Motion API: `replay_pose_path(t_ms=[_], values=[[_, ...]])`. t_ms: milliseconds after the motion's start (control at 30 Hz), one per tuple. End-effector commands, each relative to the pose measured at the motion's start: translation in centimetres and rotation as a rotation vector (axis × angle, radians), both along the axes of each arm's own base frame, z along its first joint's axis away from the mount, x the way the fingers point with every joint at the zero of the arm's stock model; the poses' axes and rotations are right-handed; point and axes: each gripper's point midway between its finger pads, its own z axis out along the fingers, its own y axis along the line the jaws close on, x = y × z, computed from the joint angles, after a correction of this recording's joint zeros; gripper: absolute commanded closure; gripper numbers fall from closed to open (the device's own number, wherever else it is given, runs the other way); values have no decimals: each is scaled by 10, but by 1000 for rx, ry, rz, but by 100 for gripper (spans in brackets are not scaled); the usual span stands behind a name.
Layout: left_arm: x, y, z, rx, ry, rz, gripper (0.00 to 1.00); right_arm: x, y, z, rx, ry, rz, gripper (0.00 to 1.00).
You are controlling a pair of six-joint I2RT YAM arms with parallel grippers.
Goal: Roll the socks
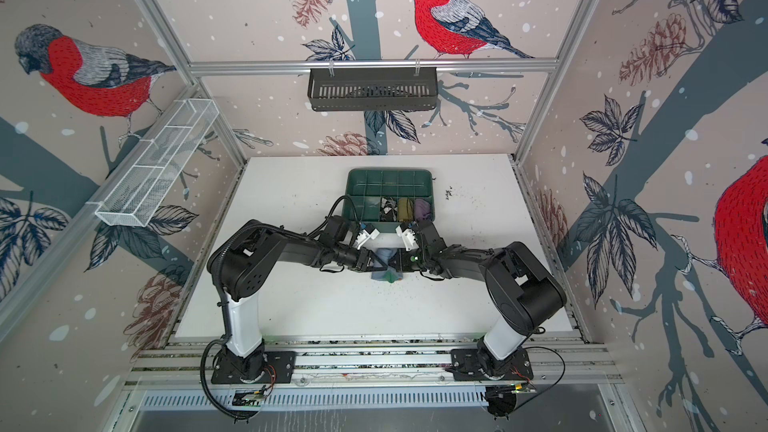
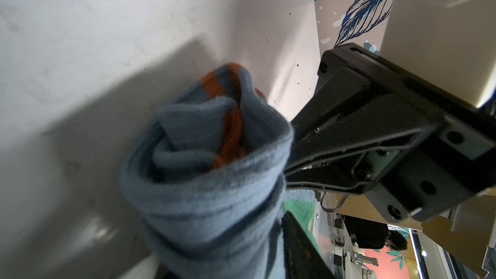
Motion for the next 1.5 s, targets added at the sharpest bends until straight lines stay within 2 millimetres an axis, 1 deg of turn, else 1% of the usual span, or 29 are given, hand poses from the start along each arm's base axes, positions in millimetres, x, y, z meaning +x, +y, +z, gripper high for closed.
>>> replay_pose_path(t_ms=[0, 167, 233, 367, 433, 533, 600, 700, 800, 867, 1000, 1067, 1100, 1267, 1400, 1467], values=[[1, -1, -10, 31, 5, 24, 59, -6, -6, -10, -44, 33, -13, 90], [4, 0, -18, 60, 15, 50, 68, -6, -7, -10, -42, 34, -15, 90], [6, 2, -21, 82, 15, 62, 76, -6, -7, -8, -38, 31, -14, 90], [6, 3, -23, 94, 18, 65, 78, -5, -7, 1, -5, 21, -15, 88], [6, 3, -24, 102, 19, 66, 79, -3, -11, 9, 21, 13, -28, 80], [5, 5, -25, 118, 19, 63, 80, 4, -23, 18, 31, -11, -70, 70], [5, 6, -25, 123, 19, 60, 80, 7, -32, 20, 18, -21, -93, 67], [6, 6, -25, 127, 17, 60, 80, 7, -39, 17, -12, -23, -101, 66], [6, 5, -24, 130, 16, 58, 80, 4, -39, 15, -14, -15, -95, 65], [7, 5, -24, 134, 16, 58, 80, 4, -40, 13, -24, -11, -98, 57], [8, 5, -23, 144, 13, 58, 80, 3, -44, 6, -55, -2, -110, 46], [8, 5, -22, 144, 11, 54, 80, 2, -42, 7, -49, -4, -104, 40], [9, 4, -21, 144, 10, 55, 81, 2, -42, 7, -48, -5, -102, 39], [8, 1, -20, 143, 9, 46, 81, 4, -39, 2, -45, 0, -96, 40], [8, -1, -19, 144, 8, 40, 81, 6, -35, -3, -32, 13, -89, 46], [7, -2, -18, 143, 8, 38, 81, 5, -33, -4, -20, 20, -86, 52]])
